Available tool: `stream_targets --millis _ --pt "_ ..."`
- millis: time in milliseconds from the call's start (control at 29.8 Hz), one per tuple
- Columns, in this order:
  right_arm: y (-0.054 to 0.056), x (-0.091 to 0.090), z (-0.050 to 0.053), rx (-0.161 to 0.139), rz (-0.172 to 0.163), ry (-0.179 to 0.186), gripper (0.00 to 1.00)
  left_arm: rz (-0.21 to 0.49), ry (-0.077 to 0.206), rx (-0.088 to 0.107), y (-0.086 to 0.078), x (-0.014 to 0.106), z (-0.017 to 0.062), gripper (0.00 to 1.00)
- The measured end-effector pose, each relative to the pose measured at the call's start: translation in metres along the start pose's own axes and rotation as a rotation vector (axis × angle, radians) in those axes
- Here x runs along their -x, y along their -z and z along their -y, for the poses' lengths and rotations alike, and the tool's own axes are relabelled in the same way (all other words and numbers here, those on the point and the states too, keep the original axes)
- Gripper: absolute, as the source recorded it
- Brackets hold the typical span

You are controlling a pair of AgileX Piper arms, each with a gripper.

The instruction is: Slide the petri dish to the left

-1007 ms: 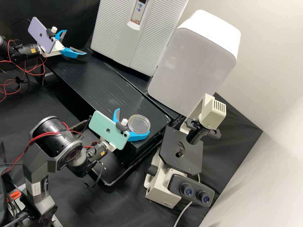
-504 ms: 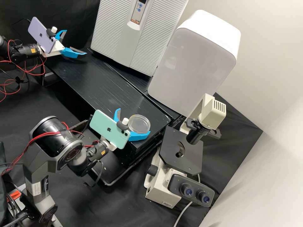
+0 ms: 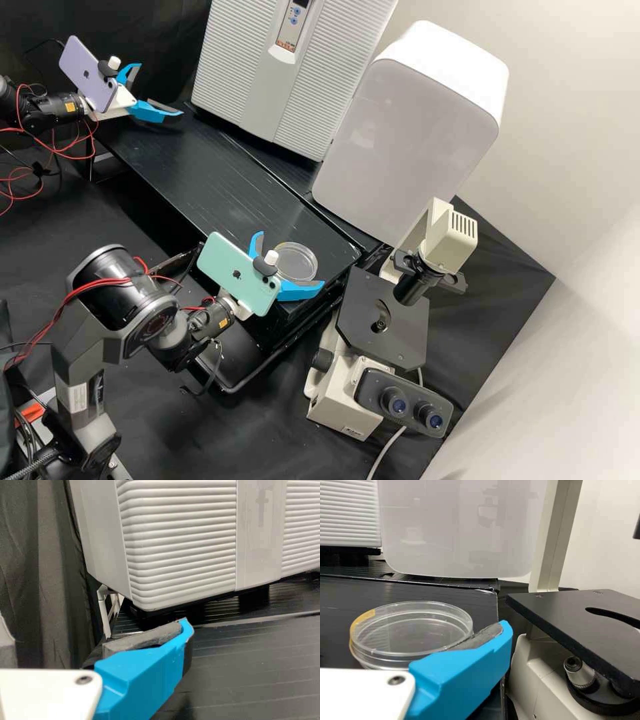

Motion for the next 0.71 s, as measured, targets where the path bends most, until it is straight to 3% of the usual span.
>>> stream_targets --millis 34,436,705 --pt "0.000 0.000 0.000 -0.002 0.002 0.000 0.00 0.000 0.000 0.000 0.000 0.000 0.0000 1.00" --pt "0.003 -0.011 0.010 -0.006 -0.019 0.017 0.00 0.000 0.000 0.000 0.000 0.000 0.0000 1.00" --pt "0.003 -0.013 0.010 -0.006 -0.021 0.013 0.00 0.000 0.000 0.000 0.000 0.000 0.0000 1.00"
